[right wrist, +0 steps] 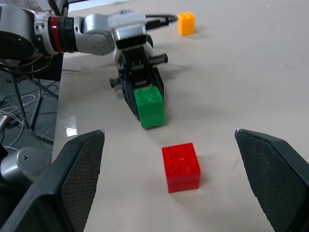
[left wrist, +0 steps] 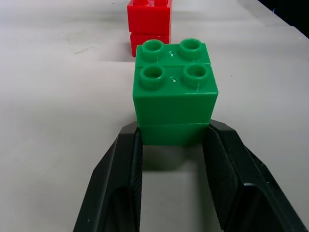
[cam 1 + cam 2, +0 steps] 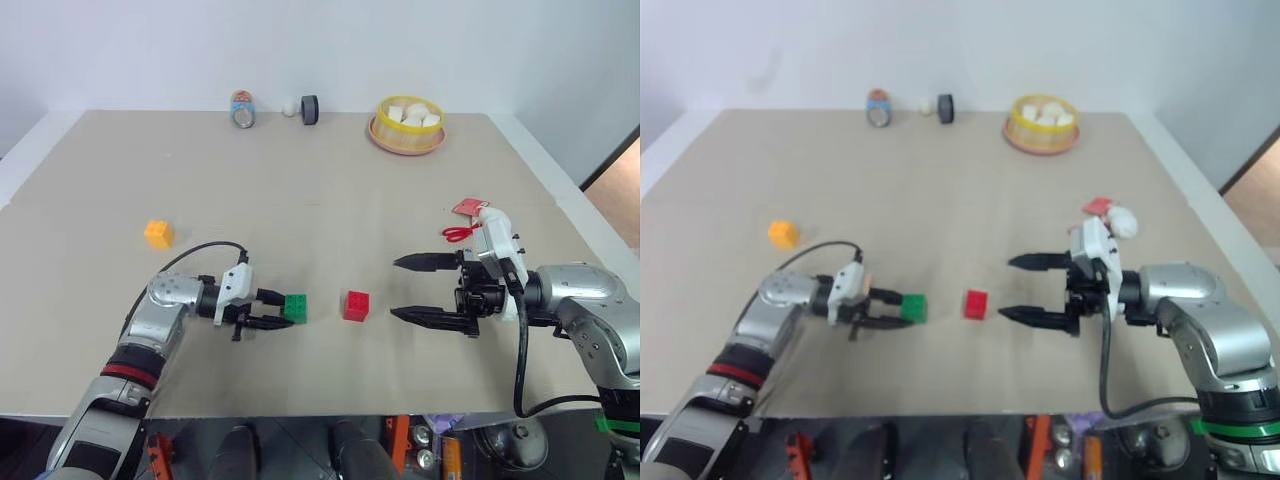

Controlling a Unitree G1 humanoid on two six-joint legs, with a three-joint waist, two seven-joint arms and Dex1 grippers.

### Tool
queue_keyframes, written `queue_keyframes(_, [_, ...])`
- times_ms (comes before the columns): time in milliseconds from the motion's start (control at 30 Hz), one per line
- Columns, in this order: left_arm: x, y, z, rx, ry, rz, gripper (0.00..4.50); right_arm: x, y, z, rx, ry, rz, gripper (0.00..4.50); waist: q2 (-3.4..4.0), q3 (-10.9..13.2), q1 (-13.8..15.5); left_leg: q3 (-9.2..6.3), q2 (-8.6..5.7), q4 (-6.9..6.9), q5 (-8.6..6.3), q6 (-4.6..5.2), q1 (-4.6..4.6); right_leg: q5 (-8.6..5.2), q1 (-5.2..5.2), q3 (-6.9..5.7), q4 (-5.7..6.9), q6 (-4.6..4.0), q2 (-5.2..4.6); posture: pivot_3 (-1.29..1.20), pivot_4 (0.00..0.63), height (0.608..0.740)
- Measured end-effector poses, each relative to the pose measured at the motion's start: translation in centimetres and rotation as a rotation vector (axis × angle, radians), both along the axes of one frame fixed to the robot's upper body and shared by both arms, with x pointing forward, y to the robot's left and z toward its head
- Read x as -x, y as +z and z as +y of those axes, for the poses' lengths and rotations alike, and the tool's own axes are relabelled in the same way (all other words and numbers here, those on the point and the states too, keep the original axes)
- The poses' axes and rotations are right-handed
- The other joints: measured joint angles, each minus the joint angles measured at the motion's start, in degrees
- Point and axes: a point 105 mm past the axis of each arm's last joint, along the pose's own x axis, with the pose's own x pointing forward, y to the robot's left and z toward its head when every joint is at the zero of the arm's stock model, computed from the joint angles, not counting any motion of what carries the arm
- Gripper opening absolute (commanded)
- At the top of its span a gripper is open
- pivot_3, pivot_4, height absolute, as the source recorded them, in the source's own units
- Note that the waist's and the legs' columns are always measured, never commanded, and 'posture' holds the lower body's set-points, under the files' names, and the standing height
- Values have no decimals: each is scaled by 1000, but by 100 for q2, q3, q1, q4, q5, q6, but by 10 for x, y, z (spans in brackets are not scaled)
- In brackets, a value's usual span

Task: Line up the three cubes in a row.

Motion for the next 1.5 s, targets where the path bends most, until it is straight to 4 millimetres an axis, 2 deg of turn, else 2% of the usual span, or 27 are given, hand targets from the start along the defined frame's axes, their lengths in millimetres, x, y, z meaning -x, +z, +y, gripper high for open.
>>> queue_keyframes(633, [-23,6,-5,-30,23,5,1245,-3,-3,3,-3,-9,3,4500,0,0,6,0,0,5,17,14,-21,19,-12,-3,0,12,0,0,150,740])
queue_keyframes(800, [-20,6,-5,-31,2,16,1245,-4,-2,4,-6,-7,-2,4500,0,0,6,-2,0,-2,14,14,-24,21,-17,-5,0,28,0,0,150,740])
queue_keyframes(900, [-11,4,-5,-21,-26,42,1245,-5,-1,4,-7,-7,-8,4500,0,0,-3,-2,0,-4,14,14,-24,21,-18,-6,1,27,1,0,150,740])
queue_keyframes(1067, [-4,6,4,-49,-40,58,1245,-8,-1,3,-8,-12,-5,4500,0,0,-1,-4,1,-3,14,14,-23,15,-17,-8,1,10,0,0,150,740])
queue_keyframes(1167, [-5,5,10,-64,-29,57,1245,-9,0,5,-12,-8,-12,4500,0,0,-1,-4,1,0,14,14,-23,12,-15,-8,1,4,0,0,150,740])
queue_keyframes(1500, [-13,4,11,-66,0,43,1245,-9,0,5,-14,-8,-12,4500,0,0,0,-5,1,8,15,15,-22,16,-13,-9,1,2,0,0,150,740])
